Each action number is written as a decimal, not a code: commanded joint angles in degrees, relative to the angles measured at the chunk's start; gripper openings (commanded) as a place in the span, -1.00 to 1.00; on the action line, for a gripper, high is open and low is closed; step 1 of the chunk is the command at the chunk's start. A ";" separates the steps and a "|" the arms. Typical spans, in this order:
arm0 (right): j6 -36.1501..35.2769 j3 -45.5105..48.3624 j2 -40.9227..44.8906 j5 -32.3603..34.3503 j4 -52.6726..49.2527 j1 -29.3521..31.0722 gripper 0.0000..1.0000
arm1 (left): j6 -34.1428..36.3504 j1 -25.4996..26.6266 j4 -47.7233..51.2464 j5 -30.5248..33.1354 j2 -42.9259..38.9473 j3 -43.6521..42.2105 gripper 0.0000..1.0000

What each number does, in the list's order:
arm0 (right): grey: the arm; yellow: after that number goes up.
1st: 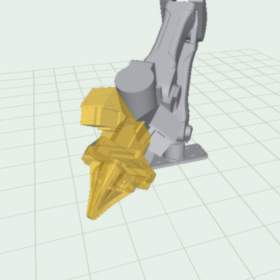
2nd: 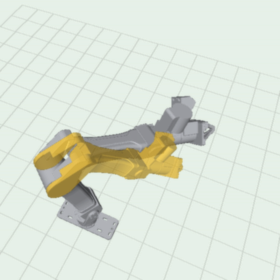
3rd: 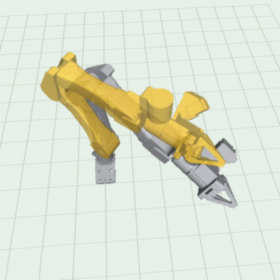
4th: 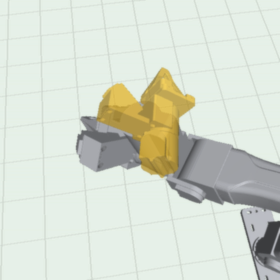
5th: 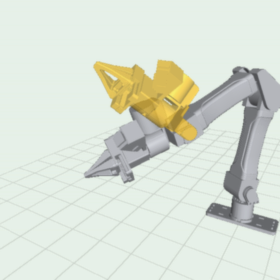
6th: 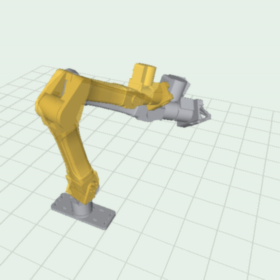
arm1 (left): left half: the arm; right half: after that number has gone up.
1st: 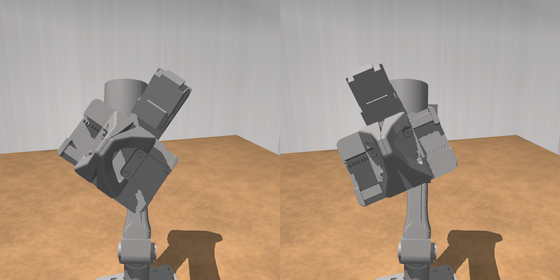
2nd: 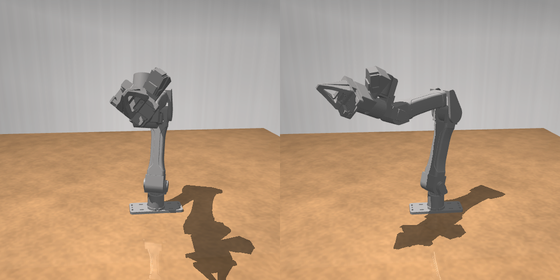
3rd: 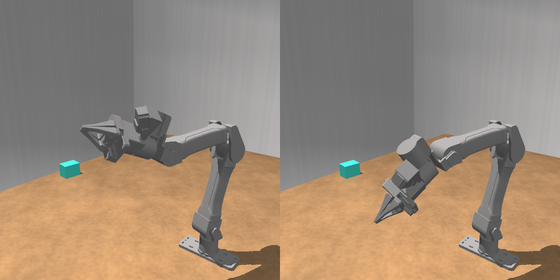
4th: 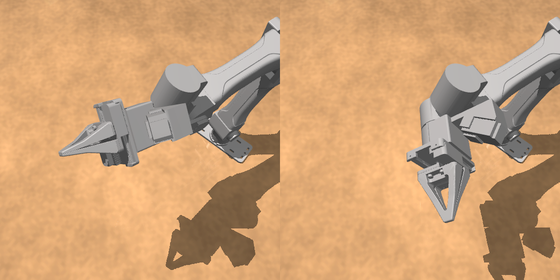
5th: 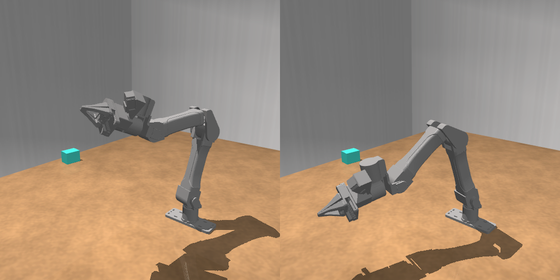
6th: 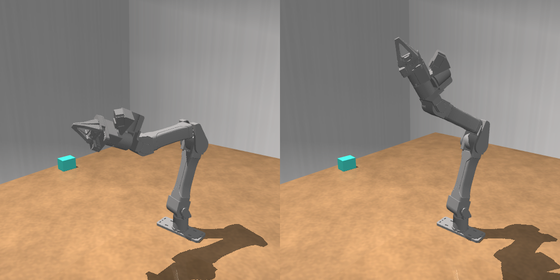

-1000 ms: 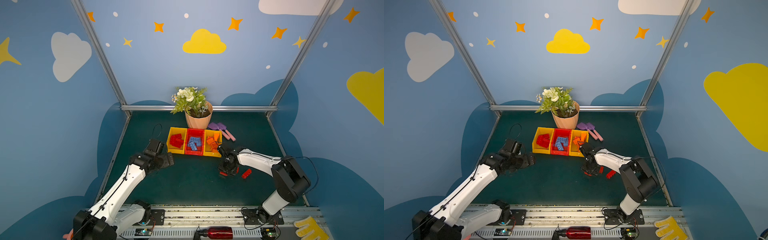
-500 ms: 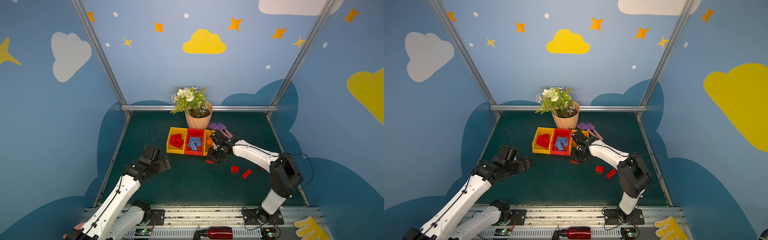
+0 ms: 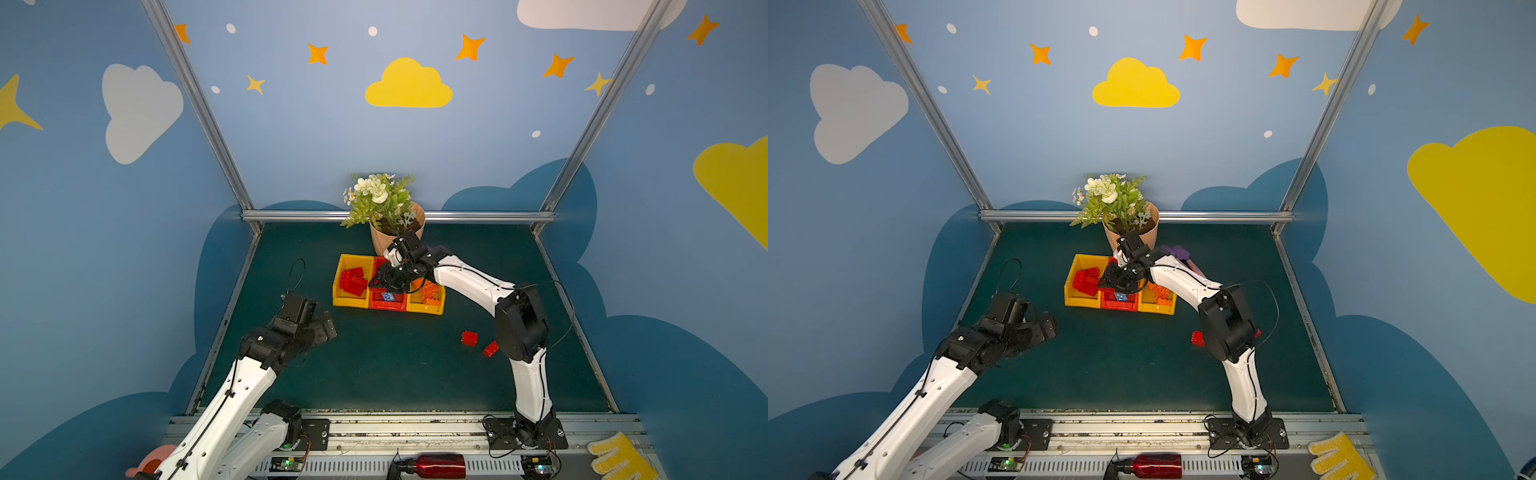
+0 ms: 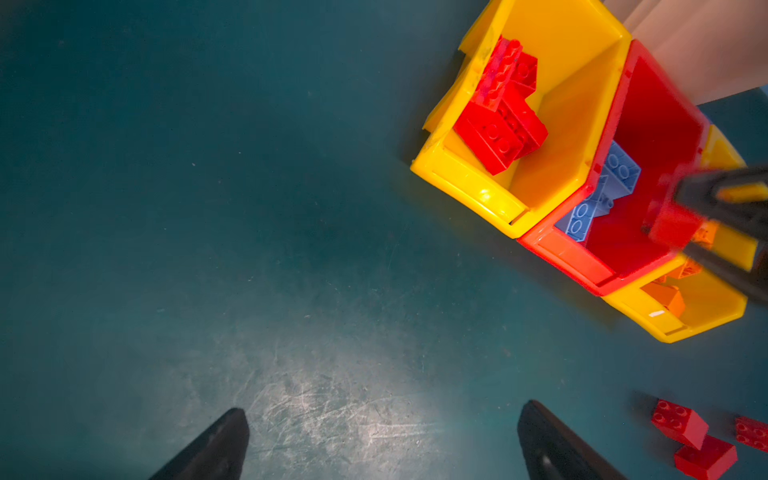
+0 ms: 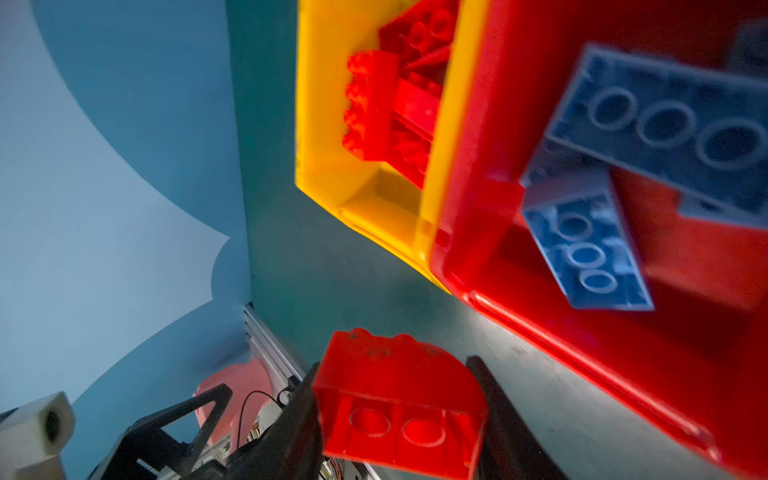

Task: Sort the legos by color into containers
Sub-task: 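Carry the red sloped brick with the right gripper into the yellow bin and open, then move the right gripper back to the remaining red bricks while the left moves forward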

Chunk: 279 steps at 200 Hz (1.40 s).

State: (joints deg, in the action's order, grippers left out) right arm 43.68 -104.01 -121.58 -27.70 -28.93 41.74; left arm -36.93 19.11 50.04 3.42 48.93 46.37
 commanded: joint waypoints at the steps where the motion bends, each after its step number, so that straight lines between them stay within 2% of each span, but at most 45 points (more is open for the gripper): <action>1: -2.30 -6.40 -3.74 -3.49 2.22 0.20 -0.11 | 0.14 -0.39 2.01 1.50 0.61 2.85 1.00; 35: -5.51 -15.92 -11.88 -2.38 6.51 0.63 -0.08 | 0.77 -0.40 3.88 1.68 1.03 5.62 1.00; 72: -7.38 -33.40 -23.52 -1.18 1.86 1.19 -0.03 | 3.78 -0.65 6.35 3.58 -0.31 8.34 1.00; 96: -7.04 -35.38 -25.94 0.04 1.25 1.20 0.22 | 5.52 -0.85 7.22 3.96 -0.31 8.99 1.00; 102: -7.03 -34.86 -25.67 0.73 1.12 1.21 0.34 | 5.92 -0.86 7.24 3.96 -0.25 9.00 1.00; 109: -7.02 -33.77 -25.27 1.15 1.37 1.16 0.49 | 6.23 -1.00 7.17 3.96 -0.27 8.91 1.00; 128: -6.95 -30.36 -22.95 1.62 2.68 1.07 0.68 | 7.10 -1.06 6.33 3.50 -0.31 8.32 1.00; 173: -10.80 -23.07 -13.73 2.89 -0.73 1.40 0.74 | 8.36 -1.38 1.10 -0.08 0.69 6.17 1.00; 205: -12.60 -8.96 -2.20 6.18 -1.55 1.68 0.73 | 9.03 -1.36 -3.82 -3.45 2.18 5.84 1.00; 238: -14.20 9.36 13.71 13.90 -2.72 1.75 0.73 | 8.59 -1.21 -8.08 -7.91 5.13 5.27 1.00; 252: -14.12 15.22 19.81 19.45 -5.62 1.58 0.73 | 7.43 -0.41 -9.53 -10.13 6.71 5.05 1.00; 279: -7.89 25.14 29.08 29.90 -15.32 -0.09 0.73 | 6.26 4.97 -13.05 -10.38 9.84 5.08 1.00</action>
State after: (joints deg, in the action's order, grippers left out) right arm 31.81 -85.56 -97.71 -9.54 -33.98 42.94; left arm -29.67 19.97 41.30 -4.80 56.77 51.88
